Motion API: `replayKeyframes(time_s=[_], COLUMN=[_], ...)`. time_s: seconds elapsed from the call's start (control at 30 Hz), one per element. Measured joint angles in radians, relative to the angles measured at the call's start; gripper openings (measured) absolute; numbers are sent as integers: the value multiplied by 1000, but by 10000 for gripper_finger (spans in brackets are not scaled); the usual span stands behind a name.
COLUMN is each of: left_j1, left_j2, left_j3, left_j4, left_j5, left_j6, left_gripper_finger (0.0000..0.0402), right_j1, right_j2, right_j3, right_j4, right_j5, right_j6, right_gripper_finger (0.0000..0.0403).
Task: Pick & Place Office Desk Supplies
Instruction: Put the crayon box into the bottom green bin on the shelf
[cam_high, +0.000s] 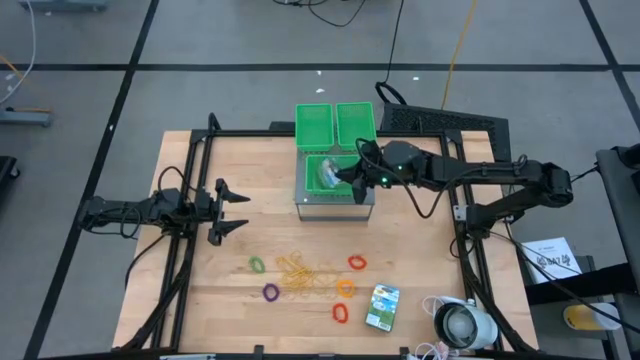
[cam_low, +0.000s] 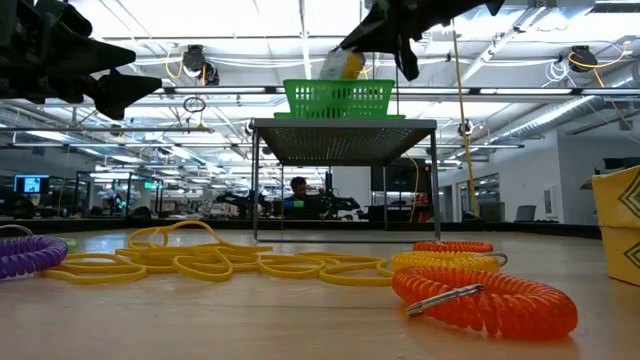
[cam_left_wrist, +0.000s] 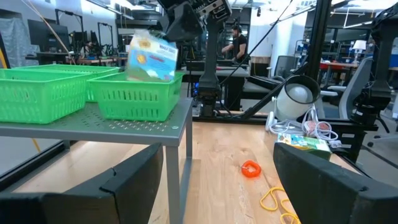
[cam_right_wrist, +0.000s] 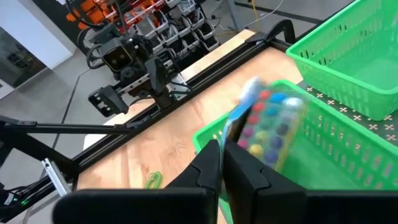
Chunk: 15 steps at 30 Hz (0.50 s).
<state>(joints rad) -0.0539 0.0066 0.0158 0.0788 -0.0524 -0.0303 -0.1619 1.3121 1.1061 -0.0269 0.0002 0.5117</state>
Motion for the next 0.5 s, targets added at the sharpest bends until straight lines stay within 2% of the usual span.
replayKeyframes(time_s=[0.5], left_j1=[0], left_j2=[0], left_j3=[0], left_j4=[0], left_j5=[0], left_j6=[0], left_gripper_finger=[310], right_j1=[0], right_j2=[0], right_j3=[0], right_j4=[-6], right_j5=[-21], right_j6=[-5], right_gripper_finger=[102])
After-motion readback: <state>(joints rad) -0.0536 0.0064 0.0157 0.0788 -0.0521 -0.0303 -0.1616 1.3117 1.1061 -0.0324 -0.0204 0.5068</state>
